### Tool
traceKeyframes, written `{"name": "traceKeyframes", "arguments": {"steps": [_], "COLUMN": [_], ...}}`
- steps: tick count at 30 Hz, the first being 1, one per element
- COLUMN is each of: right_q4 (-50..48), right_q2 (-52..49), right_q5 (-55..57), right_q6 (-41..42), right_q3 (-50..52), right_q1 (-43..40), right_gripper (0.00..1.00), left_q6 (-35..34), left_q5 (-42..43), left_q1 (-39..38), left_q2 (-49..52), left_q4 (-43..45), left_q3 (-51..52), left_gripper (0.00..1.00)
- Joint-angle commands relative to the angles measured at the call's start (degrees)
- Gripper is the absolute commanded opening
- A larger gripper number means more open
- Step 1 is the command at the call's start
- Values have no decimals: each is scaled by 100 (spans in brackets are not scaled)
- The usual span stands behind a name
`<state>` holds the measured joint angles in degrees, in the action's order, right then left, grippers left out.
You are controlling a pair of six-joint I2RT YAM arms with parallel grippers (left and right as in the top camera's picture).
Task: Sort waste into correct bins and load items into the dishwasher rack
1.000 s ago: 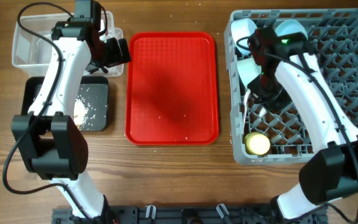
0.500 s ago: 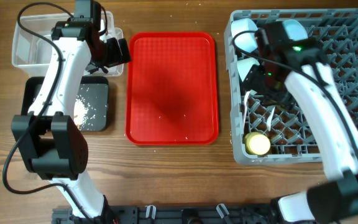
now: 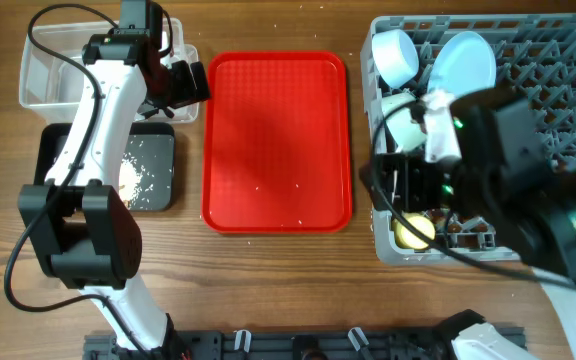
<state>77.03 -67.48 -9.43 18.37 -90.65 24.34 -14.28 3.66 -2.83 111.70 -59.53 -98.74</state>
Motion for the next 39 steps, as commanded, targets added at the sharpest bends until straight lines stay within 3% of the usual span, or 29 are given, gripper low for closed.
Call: {"name": "traceKeyframes", "arguments": {"steps": [1, 4, 7, 10, 12, 17, 21, 27, 39], "right_q4": [11, -313, -1818, -3875, -5434, -7637, -7875, -7818, -7720], "right_q2": [98, 188, 496, 1325, 2297, 4437, 5622, 6487, 6728], "right_q5": [452, 1486, 1884, 1829, 1379, 931, 938, 815, 673], "right_q6": [146, 37, -654, -916, -935, -935, -942, -920, -925], "right_q3": [-90, -76, 501, 2109, 3797, 7101, 8325, 9040, 9036], "right_q1": [20, 28, -74, -629, -1132, -1735, -1735, -1735, -1735], "right_gripper": [100, 100, 100, 100, 100, 100, 100, 100, 100], "left_q6": [-31, -31, -31, -31, -31, -31, -31, -31, -31], "left_q5": [-52, -52, -52, -52, -52, -52, -52, -52, -52], "left_q1": [11, 11, 11, 11, 11, 11, 11, 11, 7], "left_q2": [-81, -81, -81, -81, -81, -81, -81, -81, -81], "left_q4": [0, 0, 0, 0, -2, 0, 0, 0, 0], "left_q3": [-50, -50, -50, -50, -50, -50, -50, -50, -50], "left_gripper": [100, 100, 100, 100, 100, 100, 100, 100, 100]}}
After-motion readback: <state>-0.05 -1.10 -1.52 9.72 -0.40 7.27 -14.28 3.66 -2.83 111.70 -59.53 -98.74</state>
